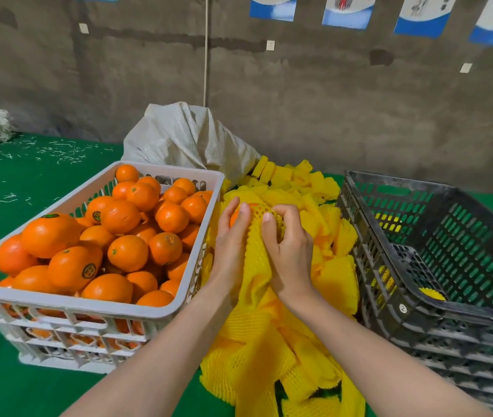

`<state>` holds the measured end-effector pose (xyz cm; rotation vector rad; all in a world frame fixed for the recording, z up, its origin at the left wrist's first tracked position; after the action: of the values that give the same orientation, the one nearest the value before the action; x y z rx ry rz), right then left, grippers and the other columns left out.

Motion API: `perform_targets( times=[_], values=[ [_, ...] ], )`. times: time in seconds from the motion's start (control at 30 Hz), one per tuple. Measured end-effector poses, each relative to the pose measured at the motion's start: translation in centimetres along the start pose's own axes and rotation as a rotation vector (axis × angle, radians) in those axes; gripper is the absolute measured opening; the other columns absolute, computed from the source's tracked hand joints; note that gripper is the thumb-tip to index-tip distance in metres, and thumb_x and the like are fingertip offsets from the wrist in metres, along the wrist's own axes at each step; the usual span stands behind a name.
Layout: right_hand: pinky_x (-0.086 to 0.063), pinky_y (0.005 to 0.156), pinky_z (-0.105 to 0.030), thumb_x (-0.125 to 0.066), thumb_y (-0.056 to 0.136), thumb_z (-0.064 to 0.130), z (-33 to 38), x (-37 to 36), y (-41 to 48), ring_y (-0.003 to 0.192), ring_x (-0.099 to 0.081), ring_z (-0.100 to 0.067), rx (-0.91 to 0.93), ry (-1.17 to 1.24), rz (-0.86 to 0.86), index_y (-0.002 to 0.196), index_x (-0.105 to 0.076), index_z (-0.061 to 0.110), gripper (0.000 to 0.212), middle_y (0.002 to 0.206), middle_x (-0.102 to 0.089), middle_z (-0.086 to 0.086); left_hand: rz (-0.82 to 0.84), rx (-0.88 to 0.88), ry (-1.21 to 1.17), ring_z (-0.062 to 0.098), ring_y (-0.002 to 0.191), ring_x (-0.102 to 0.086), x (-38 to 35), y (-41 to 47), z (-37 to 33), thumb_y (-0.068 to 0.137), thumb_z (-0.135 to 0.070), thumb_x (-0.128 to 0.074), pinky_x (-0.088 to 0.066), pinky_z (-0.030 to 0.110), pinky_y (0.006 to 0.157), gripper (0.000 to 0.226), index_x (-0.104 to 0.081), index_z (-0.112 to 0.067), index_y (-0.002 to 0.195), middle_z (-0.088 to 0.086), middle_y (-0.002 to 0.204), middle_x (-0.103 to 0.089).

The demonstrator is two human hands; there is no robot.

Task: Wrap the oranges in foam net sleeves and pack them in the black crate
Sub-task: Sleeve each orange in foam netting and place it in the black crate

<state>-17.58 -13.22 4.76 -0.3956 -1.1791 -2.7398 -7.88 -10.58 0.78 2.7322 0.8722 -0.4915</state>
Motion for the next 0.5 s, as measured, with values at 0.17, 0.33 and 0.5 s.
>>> perform_targets(
  times=[0.17, 0.33, 0.5],
  values=[
    [-0.034, 0.056, -0.023, -0.05, 0.091, 0.026, -0.3, 0.6, 0.0, 0.062, -0.046, -0.003, 0.07, 0.043, 0.046, 0.092, -0.061, 0.005, 0.024, 0.07, -0.053, 0.011, -0.014, 0.106, 0.069, 0.008, 0.114, -0.059, 1.1, 1.5, 2.1, 0.09, -0.058, -0.05, -0.048, 0.036, 0.097, 0.025, -0.062, -0.037, 0.096, -0.011, 0.12, -0.064],
    [-0.039, 0.063, -0.019, -0.054, 0.093, 0.015, -2.4, 1.4, 2.6, 0.065, -0.049, 0.003, -0.126, 0.17, 0.174, 0.082, -0.06, 0.013, 0.013, 0.071, -0.056, 0.013, 0.067, 0.187, -0.186, -0.003, 0.08, -0.069, 0.7, 1.8, 3.3, 0.083, -0.053, -0.063, -0.053, 0.015, 0.056, 0.016, -0.075, -0.044, 0.079, -0.021, 0.086, -0.073],
    [-0.032, 0.054, -0.024, -0.055, 0.092, 0.011, -3.5, 0.5, 3.1, 0.06, -0.04, -0.012, -0.327, 0.337, 0.233, 0.075, -0.06, -0.008, 0.025, 0.063, -0.047, -0.007, 0.165, 0.173, -0.201, -0.001, 0.078, -0.07, 0.1, 2.0, 3.1, 0.081, -0.05, -0.063, -0.054, 0.016, 0.057, 0.014, -0.075, -0.045, 0.076, -0.02, 0.083, -0.073]
  ],
)
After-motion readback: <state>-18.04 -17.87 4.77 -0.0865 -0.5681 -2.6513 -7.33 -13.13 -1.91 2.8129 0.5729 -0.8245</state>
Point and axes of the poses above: each hand's wrist, its own y-axis towards the middle knuckle, its own x-axis out of the back of the hand, z = x × y, the point moved 5 cm from there along y, towards the middle knuckle
